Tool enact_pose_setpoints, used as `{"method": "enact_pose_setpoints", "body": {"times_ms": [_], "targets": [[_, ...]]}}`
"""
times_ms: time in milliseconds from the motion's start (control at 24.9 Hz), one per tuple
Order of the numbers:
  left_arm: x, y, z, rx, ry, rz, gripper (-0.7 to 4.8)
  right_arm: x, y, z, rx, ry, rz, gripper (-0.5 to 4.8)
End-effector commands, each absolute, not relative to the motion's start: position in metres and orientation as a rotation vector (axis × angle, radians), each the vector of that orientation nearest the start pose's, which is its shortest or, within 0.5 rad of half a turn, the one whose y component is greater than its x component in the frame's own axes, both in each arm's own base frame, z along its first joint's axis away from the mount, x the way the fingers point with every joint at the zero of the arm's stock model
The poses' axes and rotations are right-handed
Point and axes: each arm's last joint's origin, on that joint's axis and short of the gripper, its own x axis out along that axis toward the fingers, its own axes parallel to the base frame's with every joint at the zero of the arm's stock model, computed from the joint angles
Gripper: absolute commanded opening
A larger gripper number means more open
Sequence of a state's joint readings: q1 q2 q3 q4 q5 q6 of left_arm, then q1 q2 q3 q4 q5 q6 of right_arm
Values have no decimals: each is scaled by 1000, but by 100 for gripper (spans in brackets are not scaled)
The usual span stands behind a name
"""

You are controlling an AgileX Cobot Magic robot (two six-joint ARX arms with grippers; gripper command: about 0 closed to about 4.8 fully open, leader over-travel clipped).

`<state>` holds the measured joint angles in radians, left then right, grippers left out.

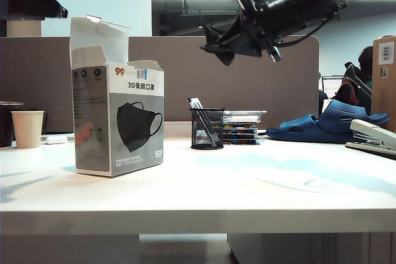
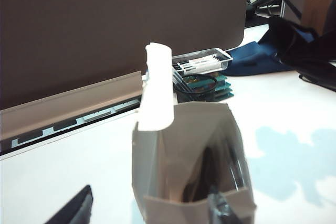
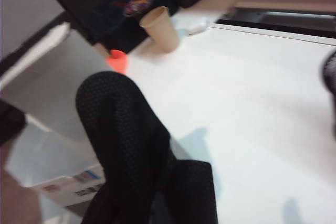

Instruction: Put the mask into the mask box.

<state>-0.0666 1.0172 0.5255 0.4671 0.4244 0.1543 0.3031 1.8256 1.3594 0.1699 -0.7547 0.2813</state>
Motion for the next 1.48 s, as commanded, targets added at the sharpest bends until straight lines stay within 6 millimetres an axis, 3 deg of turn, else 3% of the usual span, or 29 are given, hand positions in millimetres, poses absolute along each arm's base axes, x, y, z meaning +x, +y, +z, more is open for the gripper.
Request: {"method": "enact_pose_setpoints", "body": {"times_ms": [40, 201, 441, 682, 762, 1163, 1484], "targets": [[229, -27, 263, 141, -48, -487, 276, 387, 157, 285, 335, 416, 1075, -7], [251, -29, 260, 136, -25, -489, 276, 375, 187, 290, 309, 369, 1159, -6], [270, -30, 260, 127, 0, -500, 257, 365, 210, 298, 284, 271, 1212, -7], [282, -35, 260, 104, 12, -537, 72, 361, 223, 297, 281, 231, 1157, -7], [283, -36, 258, 104, 13, -549, 51, 363, 226, 295, 279, 205, 1165, -7], [281, -41, 257, 35, 33, -680, 48, 368, 264, 259, 281, 85, 1155, -7], [280, -42, 257, -12, 49, -747, 48, 375, 276, 230, 290, 27, 1105, -6]]}}
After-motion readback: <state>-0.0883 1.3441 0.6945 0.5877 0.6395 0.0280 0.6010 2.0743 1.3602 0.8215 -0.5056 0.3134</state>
